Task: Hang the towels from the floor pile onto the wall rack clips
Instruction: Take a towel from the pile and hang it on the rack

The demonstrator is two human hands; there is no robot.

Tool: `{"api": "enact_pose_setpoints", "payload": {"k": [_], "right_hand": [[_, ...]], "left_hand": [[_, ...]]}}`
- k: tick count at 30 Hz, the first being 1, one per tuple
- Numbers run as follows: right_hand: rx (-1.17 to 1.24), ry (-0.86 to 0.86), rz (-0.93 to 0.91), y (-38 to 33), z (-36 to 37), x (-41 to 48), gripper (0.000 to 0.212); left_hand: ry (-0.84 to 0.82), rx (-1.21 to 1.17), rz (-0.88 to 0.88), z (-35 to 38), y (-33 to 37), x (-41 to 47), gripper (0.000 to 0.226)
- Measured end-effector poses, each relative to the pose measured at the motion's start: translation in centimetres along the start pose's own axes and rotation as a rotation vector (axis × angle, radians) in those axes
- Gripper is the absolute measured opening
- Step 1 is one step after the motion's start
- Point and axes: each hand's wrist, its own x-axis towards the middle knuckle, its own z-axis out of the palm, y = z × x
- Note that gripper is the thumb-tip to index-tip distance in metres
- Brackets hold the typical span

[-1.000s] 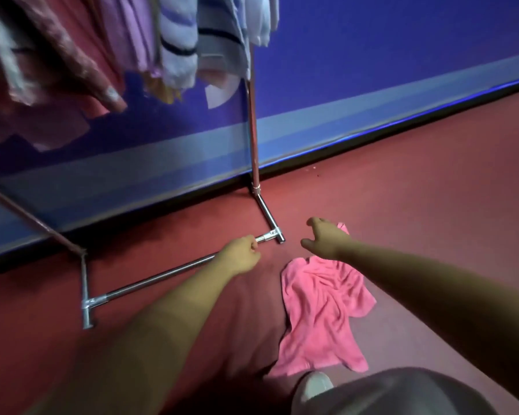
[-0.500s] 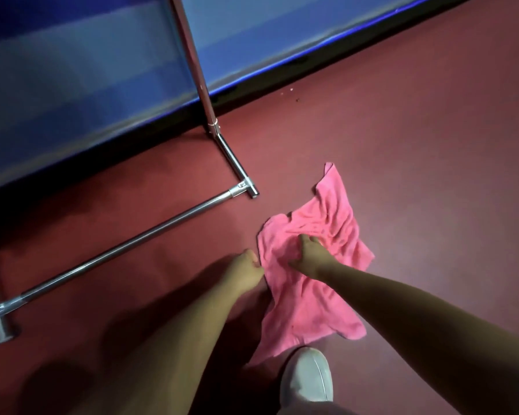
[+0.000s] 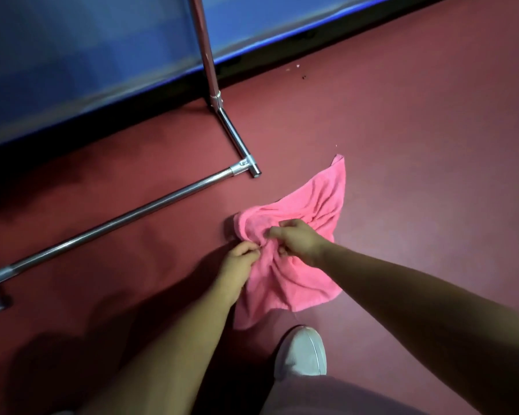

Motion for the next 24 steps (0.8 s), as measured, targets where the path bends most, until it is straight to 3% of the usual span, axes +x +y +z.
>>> {"api": "enact_pose_setpoints", "payload": {"k": [3,8,14,17,19,24], "right_hand": [[-0.028,-0.115,-0.053,-3.9,-0.1,-1.7,0.038],[-0.317,-0.232,-0.183,-9.8,1.1,-6.5,0.031],[-0.232,-0.295,-0.328,-16.0,2.6,-14.7,0.037],[-0.315,-0.251,-0.394,-17.9,2.9,-18.3,0.057],[-0.297,-0.195,-0.443,-19.0,3.3,-20.4,0.053],[-0.145,-0.119,-0.586,-22.1,5.6,-25.9,0.031]], "left_hand": [[-0.031,-0.056,0.057,-2.6,4.3,-2.2,0.027],[-0.024,0.065,0.284,-5.6,10.2,-7.5,0.029],[0.080,-0.102,0.426,-9.0,16.2,-16.7,0.023],[0.141,-0.017,0.520,-10.1,18.6,-20.9,0.029],[0.178,0.013,0.562,-10.9,19.5,-23.0,0.036],[0.153,0.092,0.603,-13.2,20.8,-27.9,0.027]]}}
